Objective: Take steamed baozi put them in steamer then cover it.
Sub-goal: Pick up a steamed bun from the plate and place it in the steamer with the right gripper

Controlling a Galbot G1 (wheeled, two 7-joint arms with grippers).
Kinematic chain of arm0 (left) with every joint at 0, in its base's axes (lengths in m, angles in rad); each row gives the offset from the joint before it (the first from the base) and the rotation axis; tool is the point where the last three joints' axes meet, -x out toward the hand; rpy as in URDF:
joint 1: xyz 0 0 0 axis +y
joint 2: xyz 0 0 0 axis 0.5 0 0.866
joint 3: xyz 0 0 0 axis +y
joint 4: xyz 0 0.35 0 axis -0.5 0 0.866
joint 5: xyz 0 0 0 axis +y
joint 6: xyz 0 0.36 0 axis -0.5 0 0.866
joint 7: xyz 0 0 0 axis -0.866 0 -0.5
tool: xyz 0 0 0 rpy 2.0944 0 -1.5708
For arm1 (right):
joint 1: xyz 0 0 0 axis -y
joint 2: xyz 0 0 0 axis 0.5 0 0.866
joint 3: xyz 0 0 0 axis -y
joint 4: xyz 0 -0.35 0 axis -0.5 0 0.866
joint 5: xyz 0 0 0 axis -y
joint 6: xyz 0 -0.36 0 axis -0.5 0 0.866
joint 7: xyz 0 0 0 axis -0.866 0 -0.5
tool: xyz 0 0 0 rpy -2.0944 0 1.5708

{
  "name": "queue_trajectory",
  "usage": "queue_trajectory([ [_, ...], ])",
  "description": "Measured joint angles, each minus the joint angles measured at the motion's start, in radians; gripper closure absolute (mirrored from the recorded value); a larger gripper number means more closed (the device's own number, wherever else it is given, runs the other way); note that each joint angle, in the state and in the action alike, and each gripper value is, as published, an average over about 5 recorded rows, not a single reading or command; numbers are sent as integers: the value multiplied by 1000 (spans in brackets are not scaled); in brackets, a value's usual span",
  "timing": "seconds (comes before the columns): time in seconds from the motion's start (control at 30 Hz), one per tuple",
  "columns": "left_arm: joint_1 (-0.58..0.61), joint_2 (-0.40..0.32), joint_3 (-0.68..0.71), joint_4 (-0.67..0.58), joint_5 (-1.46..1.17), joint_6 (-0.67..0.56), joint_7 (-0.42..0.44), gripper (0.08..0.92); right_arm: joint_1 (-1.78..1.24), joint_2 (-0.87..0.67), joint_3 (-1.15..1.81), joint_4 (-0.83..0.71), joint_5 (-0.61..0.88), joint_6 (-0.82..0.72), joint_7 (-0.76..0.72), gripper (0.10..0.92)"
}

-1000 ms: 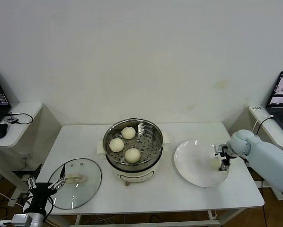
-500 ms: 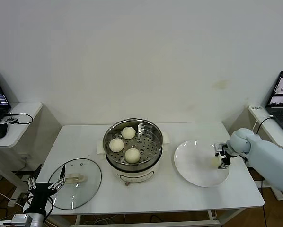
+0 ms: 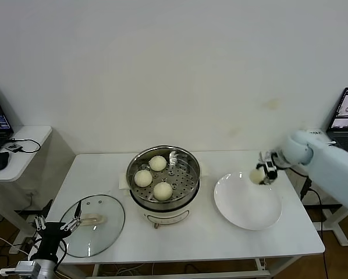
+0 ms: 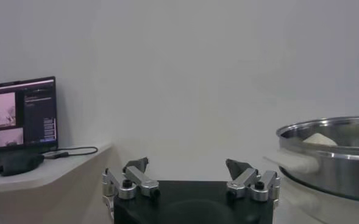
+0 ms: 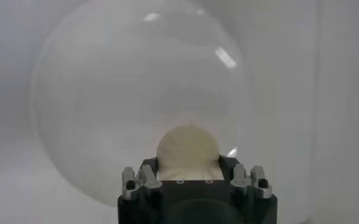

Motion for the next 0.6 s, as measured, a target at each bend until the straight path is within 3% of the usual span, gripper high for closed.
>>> queue_trajectory([
  [0.6,-1,-8,-4,-9,3,-9,-1,177,334,274,-254,61,403,-202,115,381],
])
